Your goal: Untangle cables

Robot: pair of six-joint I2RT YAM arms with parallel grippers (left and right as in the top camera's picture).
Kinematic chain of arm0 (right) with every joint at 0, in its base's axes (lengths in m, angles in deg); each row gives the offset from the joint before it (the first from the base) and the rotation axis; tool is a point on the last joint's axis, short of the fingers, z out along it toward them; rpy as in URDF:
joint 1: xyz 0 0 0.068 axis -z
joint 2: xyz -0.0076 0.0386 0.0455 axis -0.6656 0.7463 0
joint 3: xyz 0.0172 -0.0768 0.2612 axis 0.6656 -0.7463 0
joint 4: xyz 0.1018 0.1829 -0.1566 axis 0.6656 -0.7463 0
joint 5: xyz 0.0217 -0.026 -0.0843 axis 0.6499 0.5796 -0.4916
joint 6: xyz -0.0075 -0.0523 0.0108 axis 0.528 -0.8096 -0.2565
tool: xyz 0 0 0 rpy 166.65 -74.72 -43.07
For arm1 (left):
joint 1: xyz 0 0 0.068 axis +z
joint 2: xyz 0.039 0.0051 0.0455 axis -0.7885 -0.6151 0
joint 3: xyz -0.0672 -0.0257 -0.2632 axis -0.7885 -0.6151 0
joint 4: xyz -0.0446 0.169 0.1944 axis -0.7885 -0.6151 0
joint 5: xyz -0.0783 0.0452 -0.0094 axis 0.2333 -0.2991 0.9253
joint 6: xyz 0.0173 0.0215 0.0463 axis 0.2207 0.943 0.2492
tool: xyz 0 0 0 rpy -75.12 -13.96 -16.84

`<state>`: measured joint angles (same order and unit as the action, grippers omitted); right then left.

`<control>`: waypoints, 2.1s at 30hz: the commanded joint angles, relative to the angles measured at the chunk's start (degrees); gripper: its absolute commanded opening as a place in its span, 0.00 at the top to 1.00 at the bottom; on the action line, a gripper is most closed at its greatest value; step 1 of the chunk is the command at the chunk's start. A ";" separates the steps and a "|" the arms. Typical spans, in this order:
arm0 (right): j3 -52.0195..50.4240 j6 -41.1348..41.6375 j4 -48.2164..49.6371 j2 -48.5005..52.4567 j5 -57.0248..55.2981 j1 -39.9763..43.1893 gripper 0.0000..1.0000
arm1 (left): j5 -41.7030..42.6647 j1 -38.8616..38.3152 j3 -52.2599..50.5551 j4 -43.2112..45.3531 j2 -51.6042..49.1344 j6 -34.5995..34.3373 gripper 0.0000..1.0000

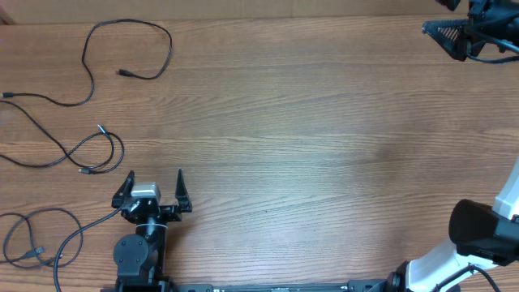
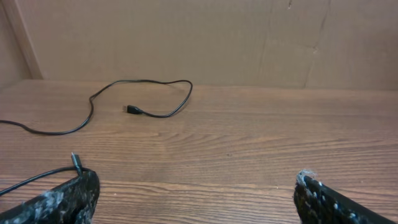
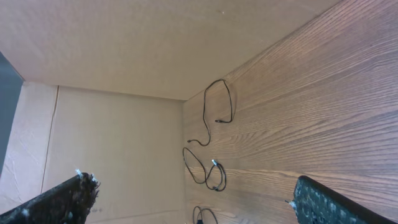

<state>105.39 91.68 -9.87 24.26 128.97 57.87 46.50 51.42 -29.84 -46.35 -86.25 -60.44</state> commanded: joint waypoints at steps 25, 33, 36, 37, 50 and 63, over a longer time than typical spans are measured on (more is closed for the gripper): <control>0.42 -0.44 0.11 -0.15 -0.17 0.28 0.00 | 0.57 0.37 -0.31 0.15 0.63 -1.38 0.00; 0.44 -0.44 2.60 -0.46 -10.32 0.37 0.00 | 0.57 0.37 -0.28 0.15 0.63 -1.38 0.00; 0.44 -0.44 2.47 -1.16 -17.33 0.37 0.00 | 0.57 0.37 -0.28 0.15 0.63 -1.38 0.00; 0.44 -0.44 2.47 -1.44 -19.17 0.35 0.00 | 0.57 0.37 -0.28 0.15 0.63 -1.38 0.01; 0.44 -0.44 1.14 -16.09 -50.82 0.33 0.00 | 0.57 0.37 -0.28 0.15 0.63 -1.38 0.01; -3.69 -15.96 5.42 -32.92 -61.00 -6.14 0.00 | 0.57 0.37 -0.28 0.15 0.63 -1.38 0.00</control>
<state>105.02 83.79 -8.32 -4.79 69.58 54.79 46.74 51.42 -29.84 -46.35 -86.25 -61.30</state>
